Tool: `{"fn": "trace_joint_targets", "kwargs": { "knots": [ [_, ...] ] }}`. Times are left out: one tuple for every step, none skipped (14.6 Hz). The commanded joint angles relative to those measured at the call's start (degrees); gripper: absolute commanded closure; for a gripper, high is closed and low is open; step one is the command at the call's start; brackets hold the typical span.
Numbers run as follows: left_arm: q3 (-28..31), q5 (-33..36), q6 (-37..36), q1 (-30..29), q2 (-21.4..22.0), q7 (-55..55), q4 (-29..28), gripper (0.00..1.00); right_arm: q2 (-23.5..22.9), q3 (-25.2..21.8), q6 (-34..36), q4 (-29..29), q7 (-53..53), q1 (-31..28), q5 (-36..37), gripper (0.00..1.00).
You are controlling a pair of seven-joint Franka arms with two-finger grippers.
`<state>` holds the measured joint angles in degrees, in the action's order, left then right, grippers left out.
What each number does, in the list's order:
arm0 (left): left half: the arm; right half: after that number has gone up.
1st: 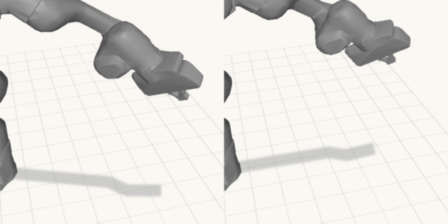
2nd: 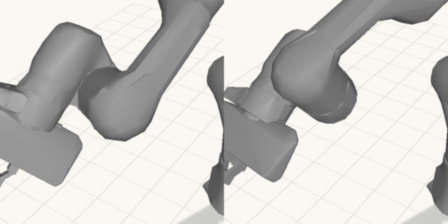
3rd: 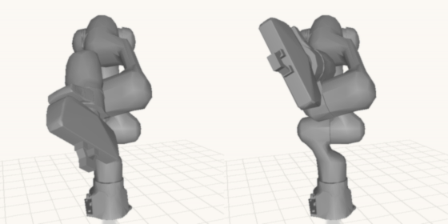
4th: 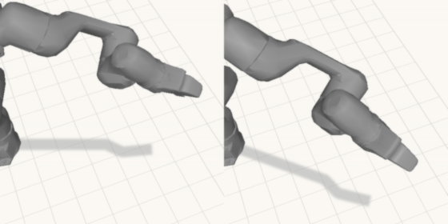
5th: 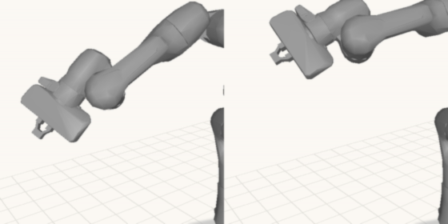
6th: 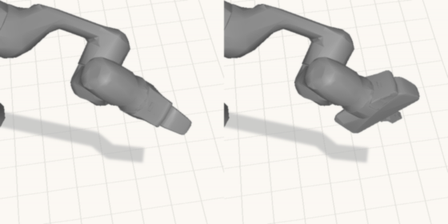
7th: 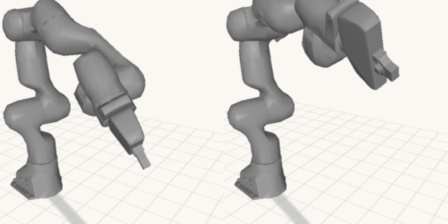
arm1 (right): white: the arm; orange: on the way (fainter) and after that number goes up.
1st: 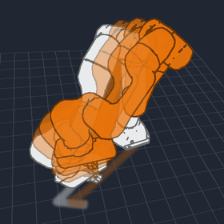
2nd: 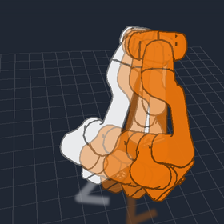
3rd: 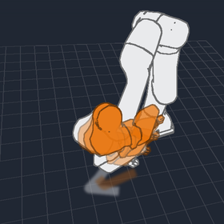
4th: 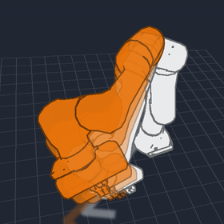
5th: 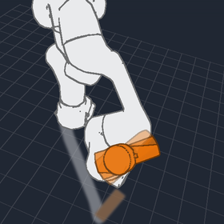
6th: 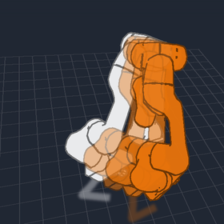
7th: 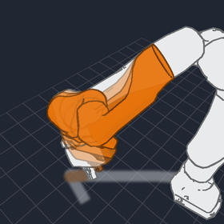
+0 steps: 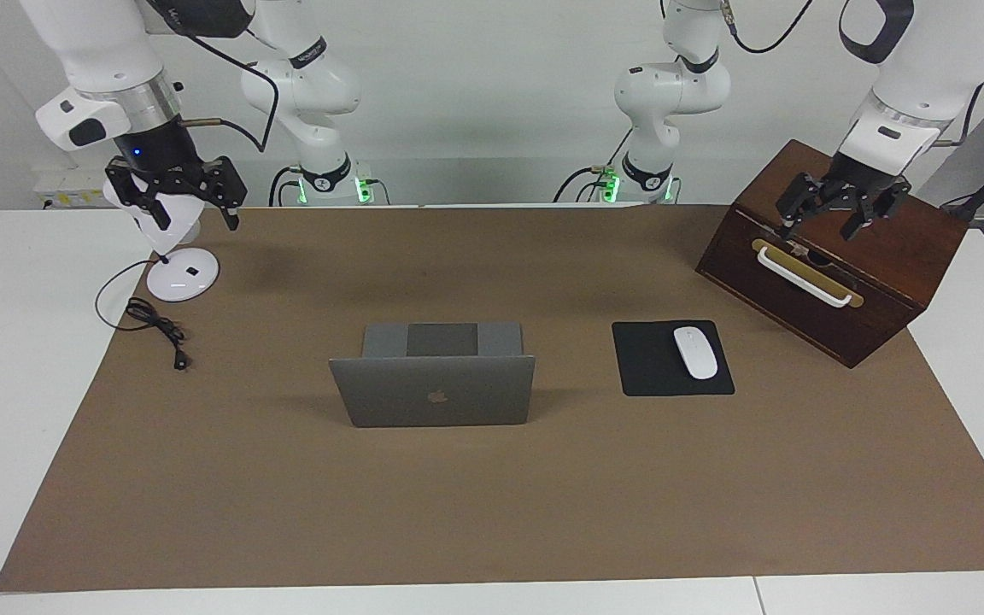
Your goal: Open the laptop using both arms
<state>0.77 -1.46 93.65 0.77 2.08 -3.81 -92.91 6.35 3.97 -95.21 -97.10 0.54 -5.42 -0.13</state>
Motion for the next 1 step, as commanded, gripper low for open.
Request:
{"fn": "trace_joint_targets", "kwargs": {
  "knots": [
    [-0.60, 0.05, -0.75, -0.95, -0.50, 0.64, 1.06, 0.00, 1.03, 0.16, -0.77, -1.34, 0.07, -0.55, -1.28, 0.00]
  ]
}}
